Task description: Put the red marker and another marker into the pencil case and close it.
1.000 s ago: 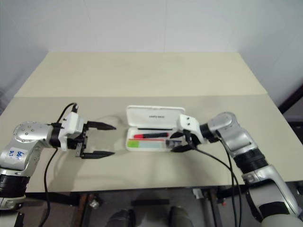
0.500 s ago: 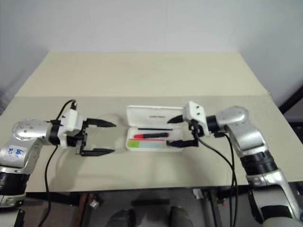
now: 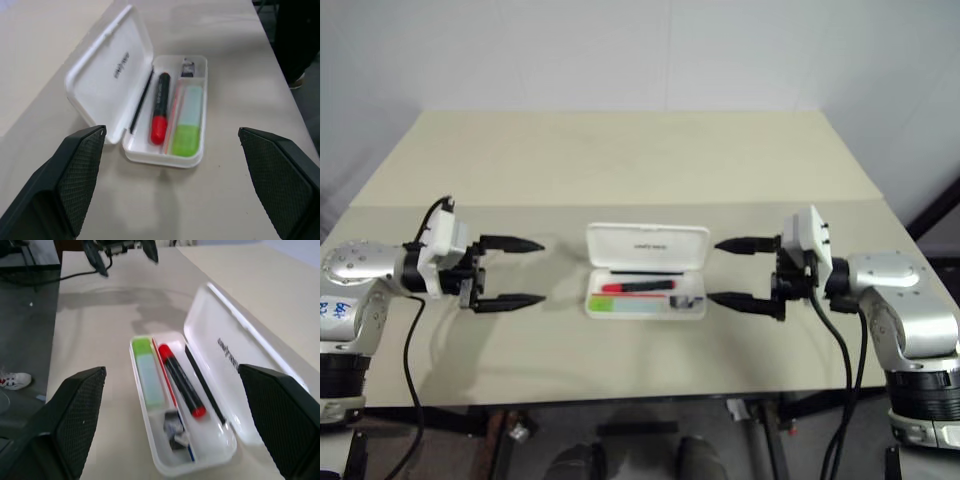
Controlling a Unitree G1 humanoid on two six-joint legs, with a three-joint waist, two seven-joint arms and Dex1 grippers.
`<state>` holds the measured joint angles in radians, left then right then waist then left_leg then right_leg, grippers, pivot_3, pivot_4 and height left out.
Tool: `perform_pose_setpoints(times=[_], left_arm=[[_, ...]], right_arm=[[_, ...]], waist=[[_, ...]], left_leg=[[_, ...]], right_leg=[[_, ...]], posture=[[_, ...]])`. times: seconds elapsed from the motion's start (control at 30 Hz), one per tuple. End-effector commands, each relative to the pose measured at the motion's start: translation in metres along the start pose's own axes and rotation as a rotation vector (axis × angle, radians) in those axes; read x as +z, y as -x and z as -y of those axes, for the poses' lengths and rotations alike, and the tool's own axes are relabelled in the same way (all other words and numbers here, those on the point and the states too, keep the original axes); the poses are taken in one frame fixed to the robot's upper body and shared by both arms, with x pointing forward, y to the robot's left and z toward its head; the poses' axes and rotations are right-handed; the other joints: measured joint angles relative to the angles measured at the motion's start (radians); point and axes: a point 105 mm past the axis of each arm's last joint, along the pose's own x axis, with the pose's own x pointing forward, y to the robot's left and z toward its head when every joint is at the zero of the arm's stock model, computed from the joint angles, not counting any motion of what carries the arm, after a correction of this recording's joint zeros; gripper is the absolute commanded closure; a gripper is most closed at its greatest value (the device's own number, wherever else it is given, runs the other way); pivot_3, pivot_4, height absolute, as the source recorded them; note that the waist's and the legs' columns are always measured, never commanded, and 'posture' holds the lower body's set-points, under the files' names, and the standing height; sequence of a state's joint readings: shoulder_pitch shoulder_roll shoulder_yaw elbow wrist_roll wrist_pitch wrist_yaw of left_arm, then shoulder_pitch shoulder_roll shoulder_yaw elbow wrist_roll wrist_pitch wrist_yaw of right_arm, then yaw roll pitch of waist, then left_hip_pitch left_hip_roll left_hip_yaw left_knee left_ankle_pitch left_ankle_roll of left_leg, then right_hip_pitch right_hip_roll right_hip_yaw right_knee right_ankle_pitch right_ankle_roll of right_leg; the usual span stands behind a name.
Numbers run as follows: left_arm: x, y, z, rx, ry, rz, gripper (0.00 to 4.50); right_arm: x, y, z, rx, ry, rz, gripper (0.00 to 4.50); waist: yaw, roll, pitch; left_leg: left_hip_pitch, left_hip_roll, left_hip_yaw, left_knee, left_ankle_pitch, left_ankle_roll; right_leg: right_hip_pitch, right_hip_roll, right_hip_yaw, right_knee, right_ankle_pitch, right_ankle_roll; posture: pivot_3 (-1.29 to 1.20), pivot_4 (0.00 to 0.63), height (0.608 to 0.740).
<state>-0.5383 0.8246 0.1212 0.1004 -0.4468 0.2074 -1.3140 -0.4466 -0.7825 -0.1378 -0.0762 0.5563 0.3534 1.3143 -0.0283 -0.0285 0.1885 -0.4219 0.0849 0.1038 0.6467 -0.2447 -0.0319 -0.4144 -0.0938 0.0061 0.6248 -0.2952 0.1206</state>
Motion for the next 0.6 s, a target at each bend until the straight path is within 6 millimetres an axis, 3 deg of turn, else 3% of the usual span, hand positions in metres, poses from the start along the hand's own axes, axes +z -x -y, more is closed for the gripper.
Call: perform_pose_setpoints(times=[0.03,0.37,0.6], left_arm=[[0.014,0.007,-0.006,0.027,-0.009,0.079,0.85],[0.007,0.01,-0.013,0.05,0.031,0.045,4.34],[0.002,0.008,-0.032,0.16,0.029,0.029,4.47]], right_arm=[[0.014,0.006,0.003,-0.024,0.083,0.017,0.0],[0.018,0.006,0.013,-0.074,0.117,0.03,0.0],[0.02,0.002,0.014,-0.091,0.127,0.041,0.0]], waist=[[0.0,0.0,0.0],[0.002,0.0,0.0],[0.002,0.0,0.0]], left_leg=[[0.0,0.0,0.0,0.0,0.0,0.0],[0.0,0.0,0.0,0.0,0.0,0.0],[0.0,0.0,0.0,0.001,0.0,0.0]], right_leg=[[0.0,0.0,0.0,0.0,0.0,0.0],[0.0,0.0,0.0,0.0,0.0,0.0],[0.0,0.0,0.0,0.0,0.0,0.0]], posture=[[0.0,0.15,0.74],[0.0,0.15,0.74],[0.0,0.15,0.74]])
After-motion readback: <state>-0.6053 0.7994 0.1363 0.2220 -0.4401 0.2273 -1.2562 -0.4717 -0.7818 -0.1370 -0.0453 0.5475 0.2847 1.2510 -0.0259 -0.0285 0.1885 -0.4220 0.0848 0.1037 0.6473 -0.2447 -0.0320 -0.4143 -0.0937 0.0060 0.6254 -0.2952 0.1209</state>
